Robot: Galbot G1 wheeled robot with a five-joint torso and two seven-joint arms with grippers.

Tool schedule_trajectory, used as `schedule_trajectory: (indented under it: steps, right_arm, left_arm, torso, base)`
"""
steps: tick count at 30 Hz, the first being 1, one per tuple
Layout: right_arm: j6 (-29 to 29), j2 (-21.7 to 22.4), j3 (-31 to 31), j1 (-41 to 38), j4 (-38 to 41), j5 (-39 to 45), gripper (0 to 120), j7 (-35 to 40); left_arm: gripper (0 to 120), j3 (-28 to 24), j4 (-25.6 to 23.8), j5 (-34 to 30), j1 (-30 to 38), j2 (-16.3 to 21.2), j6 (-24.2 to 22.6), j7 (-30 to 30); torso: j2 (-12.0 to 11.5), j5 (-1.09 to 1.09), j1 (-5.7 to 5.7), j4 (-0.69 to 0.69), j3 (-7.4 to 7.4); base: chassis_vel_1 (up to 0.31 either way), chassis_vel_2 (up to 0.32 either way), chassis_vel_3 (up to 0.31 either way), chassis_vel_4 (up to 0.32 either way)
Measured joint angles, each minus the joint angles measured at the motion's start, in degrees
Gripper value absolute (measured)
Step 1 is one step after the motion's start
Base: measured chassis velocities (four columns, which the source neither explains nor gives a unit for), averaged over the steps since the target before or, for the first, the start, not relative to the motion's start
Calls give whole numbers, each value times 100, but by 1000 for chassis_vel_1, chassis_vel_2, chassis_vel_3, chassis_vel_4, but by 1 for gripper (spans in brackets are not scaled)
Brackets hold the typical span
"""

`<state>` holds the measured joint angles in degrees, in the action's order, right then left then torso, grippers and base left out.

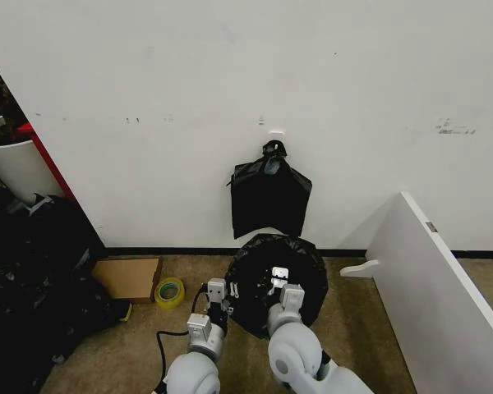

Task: Place the garbage bag over the trash bin.

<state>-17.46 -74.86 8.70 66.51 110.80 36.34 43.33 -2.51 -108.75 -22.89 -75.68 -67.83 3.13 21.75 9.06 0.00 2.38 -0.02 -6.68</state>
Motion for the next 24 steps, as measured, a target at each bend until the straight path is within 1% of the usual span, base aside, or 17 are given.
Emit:
schedule_trajectory:
  steps: [4,9,12,17,18,24]
  right_arm:
    - [10,-62,-87,-73,21,-104,0,292]
    - [63,-104,-81,-131,-113,-193,0,334]
    - [124,-229,-75,-290,-440,-244,0,342]
    - [133,-282,-52,-452,-748,-243,0,350]
    - [131,-296,-61,-543,-921,-232,0,356]
    - [57,-197,-140,-559,-1069,-297,0,348]
  left_arm:
    - [0,0,-25,21,-54,-8,-8,-4]
    - [0,7,-66,11,-92,34,-5,-52]
    - [0,-14,-107,2,-103,43,7,-108]
    - [0,-28,-146,3,-144,48,17,-150]
    - [0,-33,-165,37,-180,66,42,-182]
    - [0,-15,-166,104,-193,86,88,-193]
  torso:
    - [0,0,0,0,0]
    - [0,0,0,0,0]
    - [0,0,0,1,0]
    - [0,0,0,1,0]
    - [0,0,0,1,0]
    - [0,0,0,1,0]
  base:
    - [0,0,0,0]
    - [0,0,0,0]
    - [0,0,0,0]
    - [0,0,0,0]
    - [0,0,0,0]
    - [0,0,0,0]
